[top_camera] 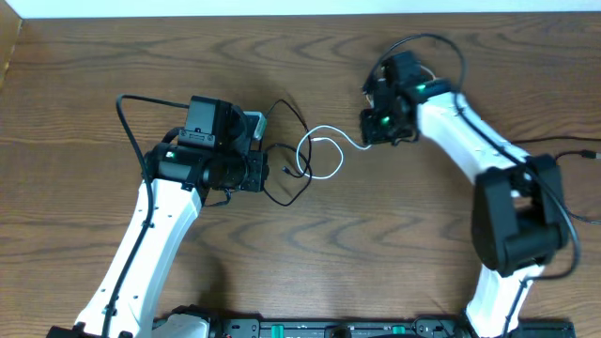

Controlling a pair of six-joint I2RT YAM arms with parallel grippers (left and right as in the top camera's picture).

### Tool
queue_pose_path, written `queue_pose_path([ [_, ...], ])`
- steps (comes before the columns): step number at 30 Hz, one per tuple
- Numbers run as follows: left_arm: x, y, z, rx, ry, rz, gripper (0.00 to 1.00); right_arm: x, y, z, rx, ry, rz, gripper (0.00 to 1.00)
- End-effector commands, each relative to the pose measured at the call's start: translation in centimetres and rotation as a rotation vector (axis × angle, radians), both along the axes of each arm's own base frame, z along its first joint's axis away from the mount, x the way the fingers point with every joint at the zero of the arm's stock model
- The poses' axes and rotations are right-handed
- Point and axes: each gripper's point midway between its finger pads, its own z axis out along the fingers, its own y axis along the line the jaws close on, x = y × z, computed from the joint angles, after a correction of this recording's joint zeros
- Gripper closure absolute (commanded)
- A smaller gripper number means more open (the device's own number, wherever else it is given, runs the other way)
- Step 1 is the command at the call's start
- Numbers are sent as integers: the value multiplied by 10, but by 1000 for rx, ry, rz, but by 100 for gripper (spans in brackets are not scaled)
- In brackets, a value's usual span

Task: Untangle cables
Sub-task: 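Pull the white cable with the right gripper toward the right edge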

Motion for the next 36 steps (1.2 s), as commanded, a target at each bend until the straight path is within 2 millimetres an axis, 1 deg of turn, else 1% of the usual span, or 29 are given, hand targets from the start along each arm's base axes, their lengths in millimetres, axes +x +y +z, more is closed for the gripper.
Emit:
queue_pose_path([
  [1, 1, 1, 1, 13, -6, -1, 92, 36, -55, 128, 58, -280, -145, 99],
  [2, 1, 1, 1, 13, -5, -1, 92, 38, -70, 150, 63, -328, -178, 99],
  [3, 1, 1, 1, 13, -5, -1, 92, 40, -96, 179, 66, -398, -232, 99],
  [4, 1, 1, 1, 13, -6, -1, 92, 39, -115, 199, 65, -448, -272, 99],
  [5, 1, 1, 1, 13, -6, -1, 92, 38, -135, 218, 62, -497, -315, 99],
  [6, 1, 1, 1, 13, -6, -1, 92, 35, -160, 235, 55, -548, -369, 99],
  [7, 1, 1, 1, 13, -6, -1, 92, 32, -179, 247, 47, -579, -420, 99],
  [8, 1, 1, 1, 13, -6, -1, 92, 26, -211, 262, 39, -617, -513, 99],
  [9, 1, 1, 1, 13, -5, -1, 92, 22, -228, 268, 34, -631, -561, 99],
  [10, 1, 1, 1, 13, -6, -1, 92, 16, -252, 275, 32, -644, -637, 99],
  [12, 1, 1, 1, 13, -6, -1, 92, 4, -296, 278, 51, -635, -802, 99],
  [13, 1, 1, 1, 13, -5, -1, 92, 0, -308, 277, 61, -627, -851, 99],
  [14, 1, 1, 1, 13, -5, -1, 92, -6, -324, 274, 78, -611, -916, 99],
  [16, 1, 1, 1, 13, -5, -1, 92, -11, -336, 269, 105, -585, -949, 99],
  [18, 1, 1, 1, 13, -5, -1, 92, -14, -338, 259, 114, -545, -959, 99],
  [20, 1, 1, 1, 13, -5, -1, 92, -15, -340, 247, 84, -509, -943, 99],
  [22, 1, 2, 0, 14, -2, -1, 92, -19, -349, 232, 30, -463, -979, 99],
  [23, 0, 2, 0, 15, 3, -1, 92, -26, -359, 221, -25, -421, -1036, 99],
  [24, -2, 2, -1, 18, 8, -1, 93, -30, -364, 216, -47, -399, -1071, 99],
  [27, -3, 13, -6, 79, 19, 23, 92, -47, -382, 193, -155, -302, -1182, 99],
  [29, -1, 25, -9, 138, 21, 73, 93, -47, -383, 182, -164, -262, -1180, 99],
  [33, 5, 46, -12, 200, 39, 266, 92, -48, -381, 168, -167, -208, -1176, 99],
  [36, 6, 50, -12, 208, 46, 317, 92, -48, -382, 165, -170, -198, -1177, 99],
])
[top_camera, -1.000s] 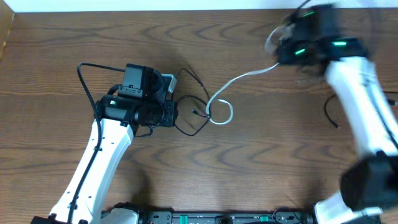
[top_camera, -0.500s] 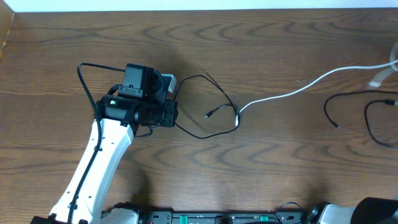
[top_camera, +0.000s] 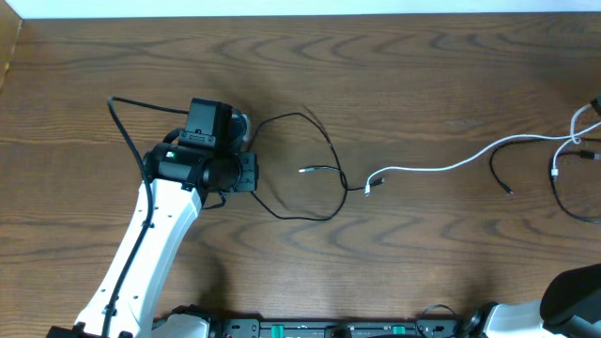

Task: Untangle cables
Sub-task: 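Pull the white cable with the right gripper toward the right edge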

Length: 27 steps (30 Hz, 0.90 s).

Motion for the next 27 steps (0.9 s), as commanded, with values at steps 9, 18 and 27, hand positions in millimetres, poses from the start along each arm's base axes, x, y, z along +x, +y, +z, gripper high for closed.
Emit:
queue_pose_path([
  [9, -1, 73, 0, 240, -17, 578, 92, -33, -34, -8, -118, 129, -232, 99],
  [18, 10, 6, 3, -49, 10, 256, 92, 24, 6, 10, -43, -79, 130, 99],
  [27, 7, -31, 14, -198, -3, 28, 92, -35, -46, -15, -199, 200, -201, 89],
])
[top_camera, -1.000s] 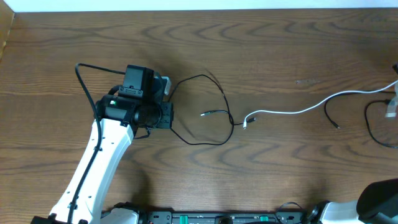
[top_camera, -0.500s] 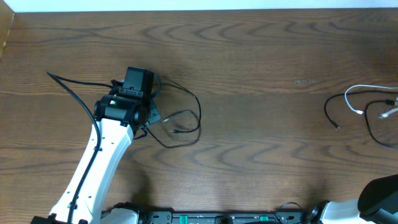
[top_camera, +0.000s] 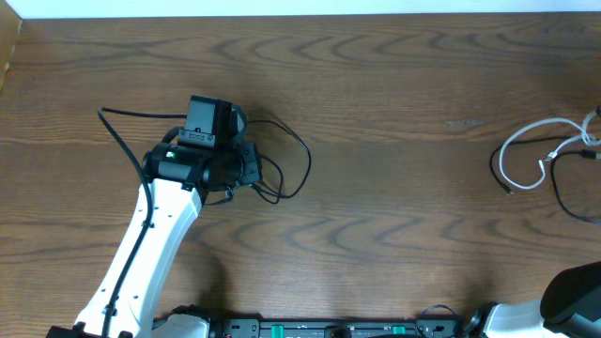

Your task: Untangle cables

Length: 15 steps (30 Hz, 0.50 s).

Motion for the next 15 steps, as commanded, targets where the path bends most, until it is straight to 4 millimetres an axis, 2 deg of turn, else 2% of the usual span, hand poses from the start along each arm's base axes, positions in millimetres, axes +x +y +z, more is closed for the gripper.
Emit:
queue_pose_path([
  [1, -2, -17, 7, -68, -17, -109, 93, -14, -20, -11, -57, 73, -113, 76],
  [2, -3, -17, 7, -66, -19, -115, 92, -11, -17, -14, -38, 68, -101, 54],
  [3, -3, -17, 7, -66, -18, -115, 92, -9, -14, -15, -20, 59, -89, 43],
  [4, -3, -17, 6, -66, -18, -115, 93, -8, -12, -15, -9, 54, -82, 39],
  [10, -3, -17, 7, -64, -20, -119, 92, -10, 11, -26, 111, 69, -27, 34],
  [12, -3, -17, 6, -63, -20, -122, 93, -11, 33, -33, 215, 78, 20, 31],
  [15, -4, -24, 9, -93, -28, -163, 93, -13, 75, -43, 360, 107, 163, 32],
])
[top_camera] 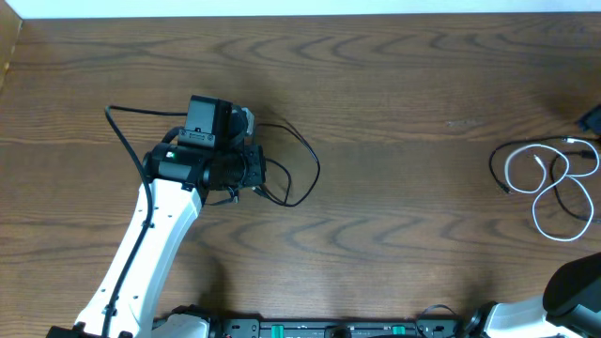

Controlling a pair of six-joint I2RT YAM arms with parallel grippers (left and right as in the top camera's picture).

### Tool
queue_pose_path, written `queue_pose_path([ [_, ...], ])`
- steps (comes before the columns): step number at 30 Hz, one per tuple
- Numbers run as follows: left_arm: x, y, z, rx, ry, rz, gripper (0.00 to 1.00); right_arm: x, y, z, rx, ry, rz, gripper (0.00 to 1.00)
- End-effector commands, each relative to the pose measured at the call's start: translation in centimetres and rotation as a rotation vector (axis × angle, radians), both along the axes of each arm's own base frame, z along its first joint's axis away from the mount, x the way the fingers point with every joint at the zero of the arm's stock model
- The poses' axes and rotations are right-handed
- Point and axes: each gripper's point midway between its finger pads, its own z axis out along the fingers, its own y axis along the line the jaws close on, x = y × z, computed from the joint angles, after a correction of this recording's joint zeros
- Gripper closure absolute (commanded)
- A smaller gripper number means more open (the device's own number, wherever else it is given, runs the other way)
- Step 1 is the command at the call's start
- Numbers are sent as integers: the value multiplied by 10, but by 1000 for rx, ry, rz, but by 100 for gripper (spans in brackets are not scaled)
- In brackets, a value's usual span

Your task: Untangle cables

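A thin black cable (302, 176) loops on the table just right of my left gripper (255, 173), which looks shut on the cable's end; the wrist body hides the fingertips. A white cable (537, 184) lies in loose loops at the far right, well apart from the black cable. Another thin black lead (562, 195) crosses the white loops there. Only a dark sliver of my right arm's end (593, 118) shows at the right edge, and its fingers are out of view.
The left arm (141, 249) runs from the bottom edge up to the gripper, with its own black wire (117, 127) arching at the left. The right arm's base (575, 286) sits at the bottom right corner. A white wall strip runs along the far table edge (300, 13).
The white cable has settled into wider loops on the table at the far right. The black loop beside my left gripper has spread a little to the right. The left arm barely moved.
At first the white and black cables lay looped together mid-table, my left gripper at the black one and my right at the white one. Then the white cable was stretched out rightward, free of the black loop. Later it was bunched at the far right, where it now lies.
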Motion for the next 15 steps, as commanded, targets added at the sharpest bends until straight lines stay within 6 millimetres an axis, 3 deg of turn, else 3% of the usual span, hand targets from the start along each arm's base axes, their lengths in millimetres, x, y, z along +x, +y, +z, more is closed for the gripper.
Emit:
queue_pose_path([
  [1, -2, -15, 8, -60, -27, -100, 92, 11, 49, -10, 180, -35, 187, 32],
  [4, -3, -42, 21, -159, -87, -229, 92, 14, 79, -20, 227, -27, 349, 31],
  [6, -7, -89, 49, -317, -194, -404, 93, 12, 107, -35, 260, 8, 455, 30],
  [9, -29, -142, 88, -512, -302, -625, 93, 14, 122, -46, 266, 23, 496, 29],
  [11, -43, -164, 102, -570, -354, -724, 92, 16, 128, -50, 265, 24, 514, 29],
  [12, -49, -175, 107, -577, -382, -765, 85, 17, 131, -50, 264, 23, 524, 29],
  [13, -50, -179, 105, -554, -401, -774, 65, 18, 133, -50, 263, 23, 532, 29],
  [14, -45, -179, 98, -499, -405, -745, 51, 18, 135, -50, 263, 23, 538, 29],
  [15, -41, -176, 92, -462, -403, -719, 49, 18, 137, -50, 259, 24, 555, 28],
])
